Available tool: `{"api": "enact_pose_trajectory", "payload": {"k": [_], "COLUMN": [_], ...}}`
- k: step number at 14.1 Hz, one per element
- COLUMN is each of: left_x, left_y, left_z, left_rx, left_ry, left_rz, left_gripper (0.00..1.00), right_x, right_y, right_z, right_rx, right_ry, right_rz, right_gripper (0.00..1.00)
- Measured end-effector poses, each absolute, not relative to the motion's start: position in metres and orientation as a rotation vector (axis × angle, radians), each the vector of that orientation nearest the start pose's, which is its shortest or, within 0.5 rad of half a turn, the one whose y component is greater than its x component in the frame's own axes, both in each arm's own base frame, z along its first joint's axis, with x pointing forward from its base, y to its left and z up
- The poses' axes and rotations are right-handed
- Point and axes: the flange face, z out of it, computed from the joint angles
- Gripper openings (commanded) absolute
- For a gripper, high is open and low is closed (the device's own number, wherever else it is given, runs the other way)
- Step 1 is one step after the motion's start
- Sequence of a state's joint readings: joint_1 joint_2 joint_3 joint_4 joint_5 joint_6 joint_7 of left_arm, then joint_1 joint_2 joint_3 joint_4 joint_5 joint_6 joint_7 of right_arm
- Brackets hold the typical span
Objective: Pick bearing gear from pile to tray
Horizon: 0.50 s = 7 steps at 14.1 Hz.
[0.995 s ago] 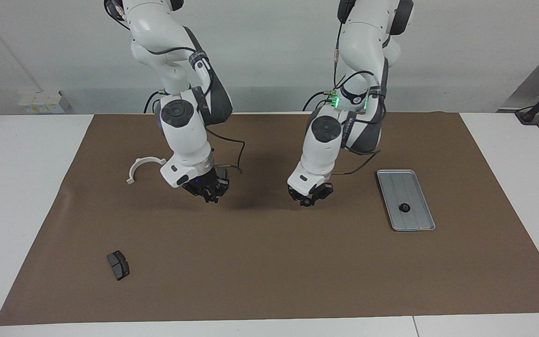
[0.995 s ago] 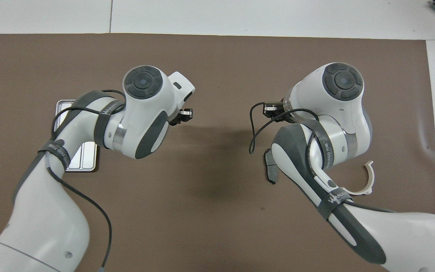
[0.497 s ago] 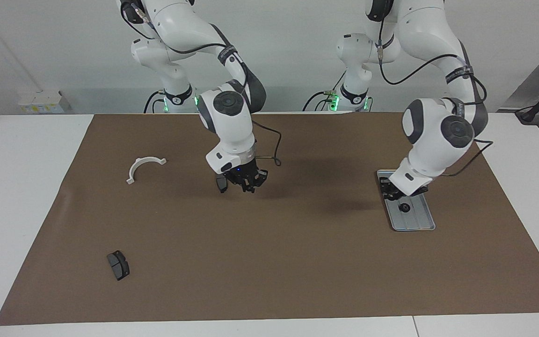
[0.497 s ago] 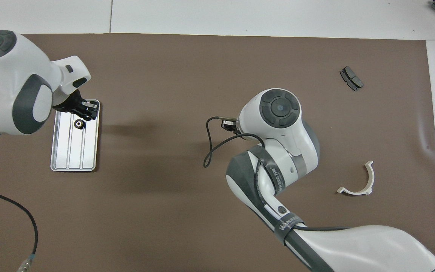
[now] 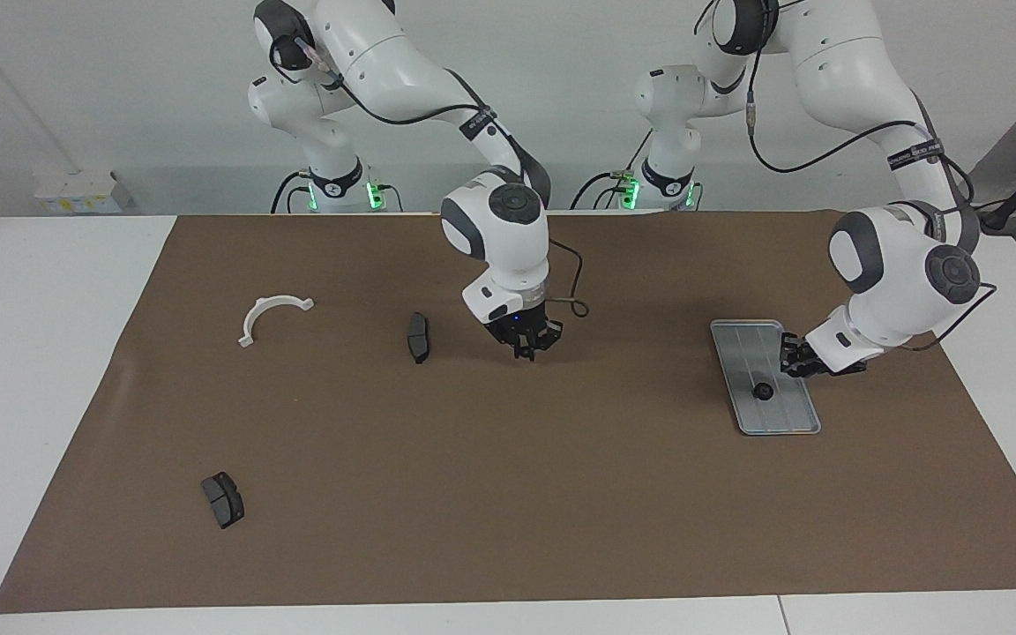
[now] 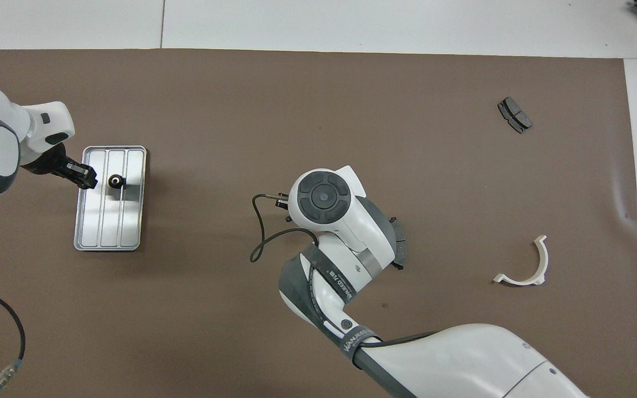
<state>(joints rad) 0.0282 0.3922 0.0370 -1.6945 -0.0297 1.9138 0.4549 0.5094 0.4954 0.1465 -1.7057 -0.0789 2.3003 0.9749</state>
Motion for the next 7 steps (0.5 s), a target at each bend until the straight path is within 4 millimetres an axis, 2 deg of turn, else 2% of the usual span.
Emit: {"api": "enact_pose_trajectory", "payload": {"k": [1,2,3,4,5,7], "left_x": [0.639,0.640,0.640,0.641,0.642,0.645], "left_y": [0.035,0.034,0.032,0.030,0.029,0.026], "left_z": [0.355,0.356,0.356,0.357,0.359,0.366], "left_rx": [-3.130,-3.130,-3.130,-3.129,-3.128,-3.125], "left_ry": [0.607,0.611,0.615,0.620,0.624,0.631], "left_rz": [0.261,0.259,0.256,0.251,0.242,0.219], "left_gripper": [0.73,0.82,0.85,0.86,0.86,0.86], "right_x": [0.548,0.550,0.551,0.552,0.553,0.557], "right_y": [0.406,0.407,0.408,0.407,0.407,0.404], "right_z": [0.312,0.308,0.306,0.306,0.308,0.311], "right_rx": [-3.023,-3.014,-3.009,-3.009,-3.009,-3.007], "right_ry": [0.444,0.442,0.441,0.442,0.441,0.445], "right_rz": [-0.104,-0.113,-0.119,-0.121,-0.126,-0.142], "right_gripper": [0.24,0.46,0.72,0.92,1.00,1.00]}}
